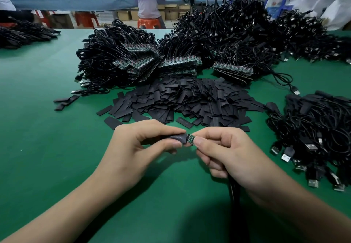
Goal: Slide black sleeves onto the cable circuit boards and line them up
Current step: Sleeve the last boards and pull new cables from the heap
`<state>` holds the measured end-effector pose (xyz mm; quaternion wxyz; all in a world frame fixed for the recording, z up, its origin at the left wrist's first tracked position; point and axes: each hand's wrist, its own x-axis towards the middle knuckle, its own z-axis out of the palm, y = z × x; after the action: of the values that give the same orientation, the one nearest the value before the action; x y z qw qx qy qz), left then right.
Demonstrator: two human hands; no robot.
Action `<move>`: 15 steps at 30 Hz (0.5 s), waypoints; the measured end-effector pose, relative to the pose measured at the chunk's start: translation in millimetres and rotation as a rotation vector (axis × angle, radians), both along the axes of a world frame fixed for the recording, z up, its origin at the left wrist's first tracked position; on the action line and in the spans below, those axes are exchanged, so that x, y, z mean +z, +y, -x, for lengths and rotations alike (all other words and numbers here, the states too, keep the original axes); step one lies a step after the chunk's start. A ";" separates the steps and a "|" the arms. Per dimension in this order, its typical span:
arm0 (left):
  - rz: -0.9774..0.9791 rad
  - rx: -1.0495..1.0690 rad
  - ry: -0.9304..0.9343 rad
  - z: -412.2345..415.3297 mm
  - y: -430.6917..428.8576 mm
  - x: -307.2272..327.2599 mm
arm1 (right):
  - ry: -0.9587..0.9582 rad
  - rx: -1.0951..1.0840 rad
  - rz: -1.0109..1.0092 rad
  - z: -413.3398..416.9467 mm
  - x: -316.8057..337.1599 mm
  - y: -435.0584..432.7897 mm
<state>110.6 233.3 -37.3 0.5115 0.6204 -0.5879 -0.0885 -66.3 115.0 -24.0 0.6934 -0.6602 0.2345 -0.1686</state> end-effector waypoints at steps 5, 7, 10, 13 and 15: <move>0.004 -0.023 0.103 1.7 0.4 -1.3 | -0.012 0.039 -0.042 0.2 -0.6 -2.1; 0.004 -0.020 0.100 1.8 0.4 -0.5 | -0.009 0.061 -0.023 0.6 -1.2 -2.6; -0.020 -0.023 0.035 -0.7 1.0 1.9 | 0.006 0.073 -0.005 1.2 -2.8 -3.6; -0.050 -0.044 -0.035 -2.7 1.1 3.4 | 0.027 0.073 -0.010 1.4 -4.8 -5.1; -0.059 -0.052 -0.059 -3.1 1.6 3.9 | 0.057 0.083 0.014 1.6 -5.9 -5.1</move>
<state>113.7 234.9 -33.4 0.4729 0.6221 -0.6158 -0.1004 -67.8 109.9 -29.8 0.6882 -0.6787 0.2254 -0.1223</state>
